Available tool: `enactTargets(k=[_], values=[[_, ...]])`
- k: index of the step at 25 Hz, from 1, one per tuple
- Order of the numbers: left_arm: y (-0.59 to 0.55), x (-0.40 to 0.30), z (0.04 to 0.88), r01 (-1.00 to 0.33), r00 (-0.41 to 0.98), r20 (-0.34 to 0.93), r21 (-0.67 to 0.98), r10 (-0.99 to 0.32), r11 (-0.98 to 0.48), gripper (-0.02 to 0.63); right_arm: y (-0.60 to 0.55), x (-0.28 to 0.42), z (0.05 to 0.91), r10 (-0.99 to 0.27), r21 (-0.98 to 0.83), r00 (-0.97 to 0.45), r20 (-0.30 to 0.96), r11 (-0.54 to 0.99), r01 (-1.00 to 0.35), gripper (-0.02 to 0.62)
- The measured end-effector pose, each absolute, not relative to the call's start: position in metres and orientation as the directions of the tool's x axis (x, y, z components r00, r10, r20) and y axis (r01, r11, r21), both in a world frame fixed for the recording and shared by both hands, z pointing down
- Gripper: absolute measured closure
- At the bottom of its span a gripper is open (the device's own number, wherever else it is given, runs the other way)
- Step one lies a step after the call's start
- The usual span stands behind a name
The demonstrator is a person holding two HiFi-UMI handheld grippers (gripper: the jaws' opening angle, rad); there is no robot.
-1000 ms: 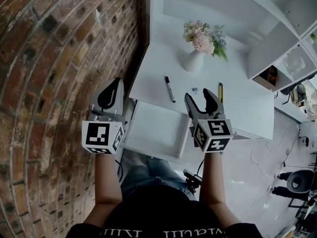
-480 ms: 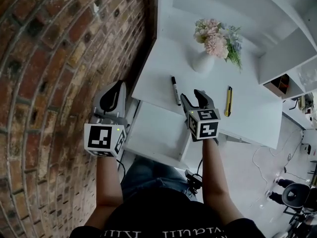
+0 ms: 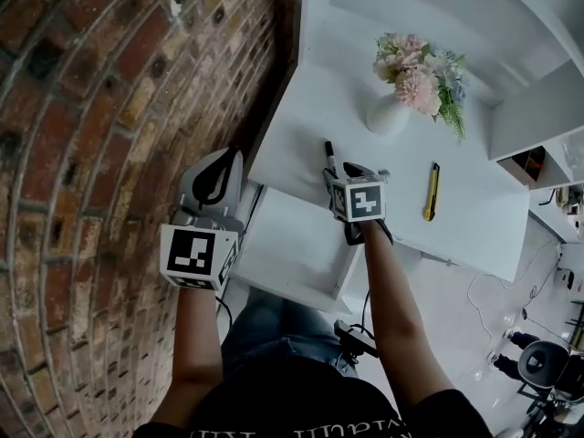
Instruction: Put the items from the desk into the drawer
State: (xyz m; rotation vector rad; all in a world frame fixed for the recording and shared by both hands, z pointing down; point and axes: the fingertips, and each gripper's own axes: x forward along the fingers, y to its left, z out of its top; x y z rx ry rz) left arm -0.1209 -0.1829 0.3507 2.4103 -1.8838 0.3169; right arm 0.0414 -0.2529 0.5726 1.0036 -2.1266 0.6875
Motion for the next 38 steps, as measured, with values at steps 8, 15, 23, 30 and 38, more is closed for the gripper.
enactTargets(k=[8,15,23,30,38], values=[[-0.184,-0.126,0.357,-0.959,0.257,0.219,-0.058,-0.941,-0.276,0.607,-0.268,0.037,0.610,-0.359,-0.139,-0.346,0.867,0.493,-0.859,0.436],[-0.184,-0.131,0.354,-0.954,0.282,0.213,-0.040,-0.936,-0.297,0.607,-0.273,0.050,0.608,-0.378,-0.021,-0.210,0.902,0.446,-0.895,0.518],[-0.184,-0.132,0.348,-0.943,0.318,0.194,-0.041,-0.928,-0.332,0.607,-0.255,0.039,0.577,-0.407,-0.196,-0.347,0.845,0.369,-0.909,0.518],[-0.182,-0.131,0.346,-0.936,0.343,0.179,-0.024,-0.922,-0.352,0.607,-0.233,0.057,0.541,-0.488,-0.198,-0.343,0.802,0.324,-0.925,0.518],[-0.183,-0.124,0.343,-0.923,0.377,0.168,-0.015,-0.911,-0.385,0.607,-0.211,0.058,0.513,-0.546,-0.238,-0.379,0.747,0.312,-0.920,0.518]])
